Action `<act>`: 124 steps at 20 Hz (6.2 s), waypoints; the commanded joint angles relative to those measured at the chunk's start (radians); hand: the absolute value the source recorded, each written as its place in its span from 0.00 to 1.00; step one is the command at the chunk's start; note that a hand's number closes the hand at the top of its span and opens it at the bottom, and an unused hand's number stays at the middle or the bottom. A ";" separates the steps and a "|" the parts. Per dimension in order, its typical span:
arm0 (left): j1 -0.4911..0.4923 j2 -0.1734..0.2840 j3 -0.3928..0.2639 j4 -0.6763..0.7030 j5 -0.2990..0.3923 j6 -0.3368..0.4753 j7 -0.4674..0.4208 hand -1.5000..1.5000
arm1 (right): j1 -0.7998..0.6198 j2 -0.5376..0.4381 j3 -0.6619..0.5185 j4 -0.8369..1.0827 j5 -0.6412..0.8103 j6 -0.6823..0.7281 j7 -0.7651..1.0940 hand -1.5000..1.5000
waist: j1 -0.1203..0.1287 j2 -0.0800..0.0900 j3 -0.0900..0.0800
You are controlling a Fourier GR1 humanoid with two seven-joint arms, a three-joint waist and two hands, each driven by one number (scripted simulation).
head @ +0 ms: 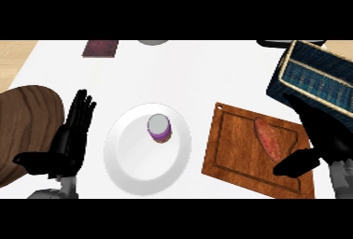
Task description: Pick the sweet potato from the cutting board and place it in the basket
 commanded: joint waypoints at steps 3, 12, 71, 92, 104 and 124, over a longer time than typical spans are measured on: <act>0.080 0.003 -0.016 -0.142 -0.019 -0.013 0.068 0.50 | -0.050 0.051 -0.042 0.143 0.102 0.017 -0.051 0.00 | 0.007 -0.001 0.000; -0.025 -0.078 0.014 0.032 -0.081 -0.015 0.009 0.50 | -0.023 0.182 -0.052 0.126 0.218 0.056 -0.024 0.00 | -0.002 0.000 0.000; -0.013 -0.128 0.126 -0.068 -0.133 -0.158 0.092 0.50 | -0.238 0.555 -0.133 0.769 0.737 -0.182 -0.305 1.00 | 0.036 0.009 0.001; 0.017 -0.134 0.141 -0.066 -0.137 -0.150 0.070 0.50 | -0.644 0.571 -0.076 0.627 0.676 -0.635 -0.051 1.00 | 0.001 -0.005 0.000; -0.028 -0.162 0.128 -0.041 -0.164 -0.117 0.088 0.50 | -0.584 0.469 -0.153 0.367 0.795 -0.310 0.159 1.00 | -0.016 -0.005 0.000; -0.107 -0.149 0.166 0.015 -0.143 -0.125 0.102 0.50 | -0.380 0.225 -0.426 0.318 0.681 -0.252 -0.100 1.00 | -0.004 0.000 0.000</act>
